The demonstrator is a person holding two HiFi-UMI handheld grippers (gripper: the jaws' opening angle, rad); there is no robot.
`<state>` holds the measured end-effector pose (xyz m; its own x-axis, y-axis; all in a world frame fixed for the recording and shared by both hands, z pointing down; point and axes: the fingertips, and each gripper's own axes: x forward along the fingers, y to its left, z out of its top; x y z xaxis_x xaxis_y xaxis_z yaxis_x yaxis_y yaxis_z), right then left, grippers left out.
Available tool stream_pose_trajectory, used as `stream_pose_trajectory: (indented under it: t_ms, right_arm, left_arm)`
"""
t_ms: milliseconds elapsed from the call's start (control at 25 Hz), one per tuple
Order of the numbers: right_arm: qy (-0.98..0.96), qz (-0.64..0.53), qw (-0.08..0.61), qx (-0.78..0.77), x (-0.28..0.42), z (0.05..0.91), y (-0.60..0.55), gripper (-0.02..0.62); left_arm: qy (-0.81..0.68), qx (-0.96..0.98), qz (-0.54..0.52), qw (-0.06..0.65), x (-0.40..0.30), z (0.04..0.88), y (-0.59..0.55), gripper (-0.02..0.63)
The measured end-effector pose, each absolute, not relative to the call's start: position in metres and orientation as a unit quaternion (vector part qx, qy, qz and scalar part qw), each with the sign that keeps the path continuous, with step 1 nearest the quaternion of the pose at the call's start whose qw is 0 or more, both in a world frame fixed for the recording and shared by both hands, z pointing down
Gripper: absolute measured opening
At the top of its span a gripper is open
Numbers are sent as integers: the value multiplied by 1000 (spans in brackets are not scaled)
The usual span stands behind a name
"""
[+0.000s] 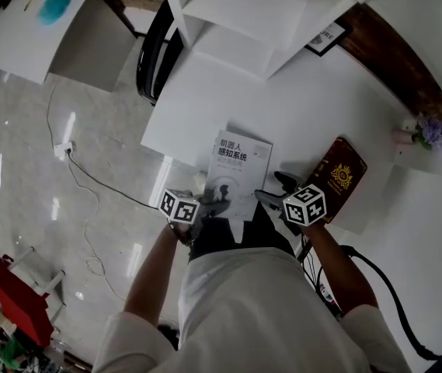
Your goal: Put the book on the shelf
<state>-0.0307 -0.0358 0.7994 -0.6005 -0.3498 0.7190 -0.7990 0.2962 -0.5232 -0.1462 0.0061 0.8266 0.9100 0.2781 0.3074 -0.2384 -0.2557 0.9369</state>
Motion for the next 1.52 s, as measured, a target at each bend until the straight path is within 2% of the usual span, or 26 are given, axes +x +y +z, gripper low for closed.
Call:
stream_pose_trajectory:
  t_ms: [320, 520, 720, 1040, 1120, 1240, 1320, 1520]
  right_arm:
    - [-737, 531, 182, 376, -38, 785, -12, 393]
    - [-718, 578, 114, 370, -43, 764, -3, 407]
    - [-705, 619, 11, 347, -45, 734, 0, 462]
    - [-759, 587, -167, 225, -61, 620, -25, 462]
    - [-773, 567, -189, 212, -56, 595, -31, 423]
    - [-776, 549, -224, 213, -31, 566, -36, 211]
    - [-784, 530, -239, 218, -12, 544, -38, 129]
    - [-821, 481, -197, 237, 10, 500, -37, 75]
  left_arm:
    - [34, 787, 205, 581, -138, 781, -2, 71]
    - [56, 802, 198, 561, -136, 743, -11, 75]
    - [85, 819, 177, 540, -129, 687, -26, 81]
    - [161, 840, 146, 497, -98, 587, -53, 81]
    - [172, 840, 135, 496, -86, 568, -56, 83]
    - [165, 845, 127, 492, -69, 546, -63, 86]
    - [154, 848, 132, 489, -57, 534, -68, 92]
    - [142, 865, 148, 459, -37, 500, -68, 92]
